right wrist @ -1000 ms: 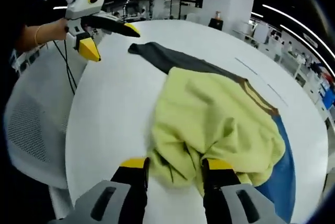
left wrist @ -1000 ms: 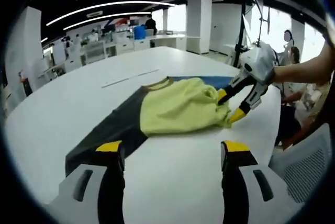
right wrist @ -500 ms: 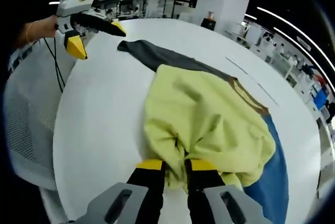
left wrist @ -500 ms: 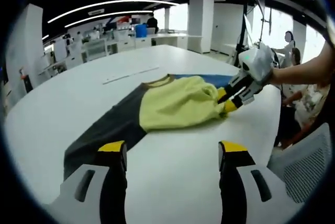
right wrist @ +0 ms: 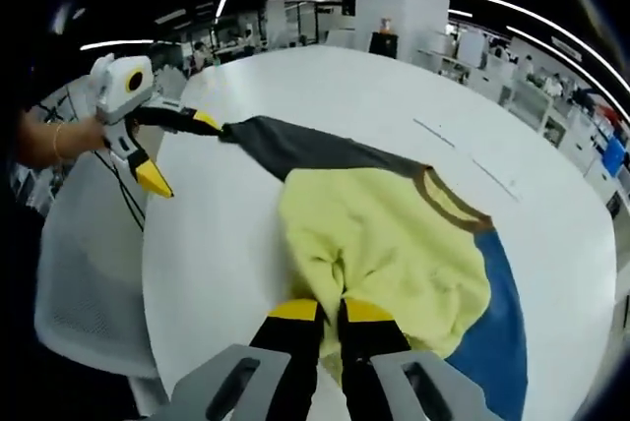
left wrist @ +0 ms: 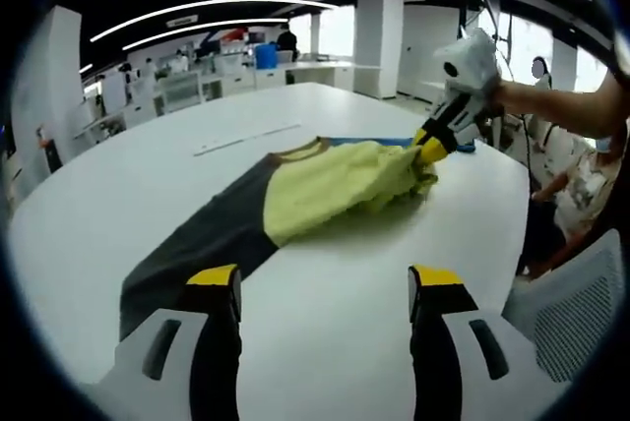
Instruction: Fold the garment on the visible template until the final outline fits inside the template.
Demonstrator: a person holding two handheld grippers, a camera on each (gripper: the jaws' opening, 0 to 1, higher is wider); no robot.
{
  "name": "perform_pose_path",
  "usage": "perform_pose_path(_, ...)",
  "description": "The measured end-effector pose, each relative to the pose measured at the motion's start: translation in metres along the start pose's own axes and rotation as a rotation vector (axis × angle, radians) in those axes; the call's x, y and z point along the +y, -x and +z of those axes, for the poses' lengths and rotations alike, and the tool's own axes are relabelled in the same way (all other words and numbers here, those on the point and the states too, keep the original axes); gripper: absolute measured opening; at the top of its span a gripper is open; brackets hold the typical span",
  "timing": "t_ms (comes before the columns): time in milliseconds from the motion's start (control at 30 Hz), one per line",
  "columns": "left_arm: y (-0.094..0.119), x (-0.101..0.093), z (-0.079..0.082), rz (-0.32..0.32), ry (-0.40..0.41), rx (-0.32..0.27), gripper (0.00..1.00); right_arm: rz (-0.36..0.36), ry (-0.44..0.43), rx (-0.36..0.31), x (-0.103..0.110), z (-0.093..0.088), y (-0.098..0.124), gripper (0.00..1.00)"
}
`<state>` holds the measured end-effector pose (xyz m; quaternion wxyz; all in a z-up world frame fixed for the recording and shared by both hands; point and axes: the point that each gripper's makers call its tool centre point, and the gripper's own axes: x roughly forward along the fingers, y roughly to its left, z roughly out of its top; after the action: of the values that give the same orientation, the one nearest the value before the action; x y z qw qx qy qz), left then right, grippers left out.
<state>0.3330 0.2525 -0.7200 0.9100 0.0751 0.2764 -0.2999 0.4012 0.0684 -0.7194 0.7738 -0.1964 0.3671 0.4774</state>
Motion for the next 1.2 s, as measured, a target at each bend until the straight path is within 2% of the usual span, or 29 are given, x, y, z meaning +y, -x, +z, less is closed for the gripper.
perform_pose_path(133,-0.002,-0.001,0.0,-0.007,0.002,-0.002,0.64,0.006,-0.02,-0.009,-0.015,0.017,0.005,0.02)
perform_pose_path(300,-0.003,-0.002,0.001,-0.015,0.008,-0.006,0.62,0.024,-0.026,0.013,-0.028,0.028,0.002,0.0)
perform_pose_path(433,-0.006,-0.003,-0.001,-0.023,0.011,0.0,0.61,0.048,-0.117,0.027,-0.046,0.03,-0.01,0.0)
perform_pose_path(567,-0.007,-0.005,-0.001,-0.03,0.018,-0.004,0.58,0.048,-0.163,0.042,-0.065,0.025,-0.024,0.0)
perform_pose_path(700,-0.008,-0.004,-0.002,-0.026,0.027,-0.002,0.57,0.037,-0.172,0.071,-0.074,0.016,-0.039,0.0)
perform_pose_path(1000,-0.014,-0.003,-0.003,-0.025,0.042,-0.004,0.54,0.022,-0.178,0.111,-0.086,0.003,-0.064,0.0)
perform_pose_path(1200,-0.018,-0.004,-0.001,-0.027,0.045,-0.005,0.52,0.026,-0.258,0.131,-0.09,-0.007,-0.075,0.0)
